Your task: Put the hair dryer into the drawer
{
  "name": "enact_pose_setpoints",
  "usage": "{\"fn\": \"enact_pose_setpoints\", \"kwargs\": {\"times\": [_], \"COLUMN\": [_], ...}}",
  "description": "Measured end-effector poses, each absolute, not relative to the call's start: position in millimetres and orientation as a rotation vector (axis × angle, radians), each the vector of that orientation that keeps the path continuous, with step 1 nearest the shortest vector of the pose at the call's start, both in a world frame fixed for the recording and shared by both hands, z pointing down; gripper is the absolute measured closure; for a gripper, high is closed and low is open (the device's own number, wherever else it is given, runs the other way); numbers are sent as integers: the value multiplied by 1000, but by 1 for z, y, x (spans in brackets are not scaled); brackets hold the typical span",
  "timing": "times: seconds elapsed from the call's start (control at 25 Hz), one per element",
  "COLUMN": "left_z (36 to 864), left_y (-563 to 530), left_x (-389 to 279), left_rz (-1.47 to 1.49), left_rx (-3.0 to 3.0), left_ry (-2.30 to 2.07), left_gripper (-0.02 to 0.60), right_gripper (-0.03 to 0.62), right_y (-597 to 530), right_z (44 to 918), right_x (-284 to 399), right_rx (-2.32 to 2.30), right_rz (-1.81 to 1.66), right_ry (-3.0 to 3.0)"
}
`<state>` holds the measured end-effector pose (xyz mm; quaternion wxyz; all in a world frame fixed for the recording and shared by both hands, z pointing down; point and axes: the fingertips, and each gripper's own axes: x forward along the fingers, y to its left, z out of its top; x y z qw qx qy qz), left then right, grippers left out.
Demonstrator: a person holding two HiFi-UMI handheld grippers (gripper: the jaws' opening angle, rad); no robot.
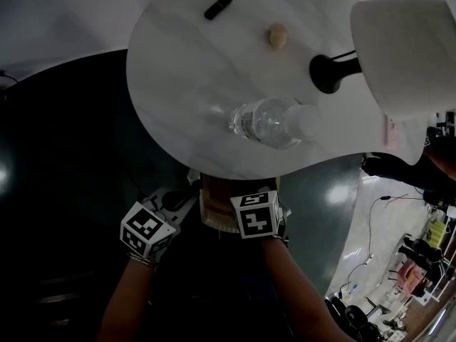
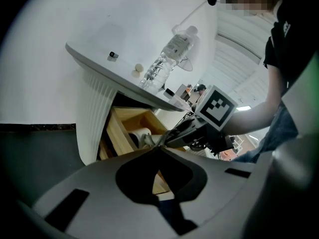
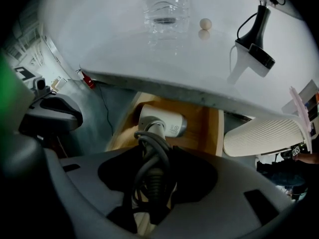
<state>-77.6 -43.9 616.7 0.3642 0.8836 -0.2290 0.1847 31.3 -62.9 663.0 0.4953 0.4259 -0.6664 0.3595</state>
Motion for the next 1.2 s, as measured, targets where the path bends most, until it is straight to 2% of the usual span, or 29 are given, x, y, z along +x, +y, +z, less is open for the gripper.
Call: {"fn": "enact_pose_setpoints", "kwargs": {"times": [1.2], "left_z": [618], "left_y": [-36], "left_x": [-79], "left_rz": [486], "left_rx": [2279], "left_ry": [-566], "left_gripper": [574], "right_gripper": [381], "right_y": [-52], "right_z": [682], "right_x": [26], "right_rx": [850], "right_rz": [730], "right_ry": [-1558]}}
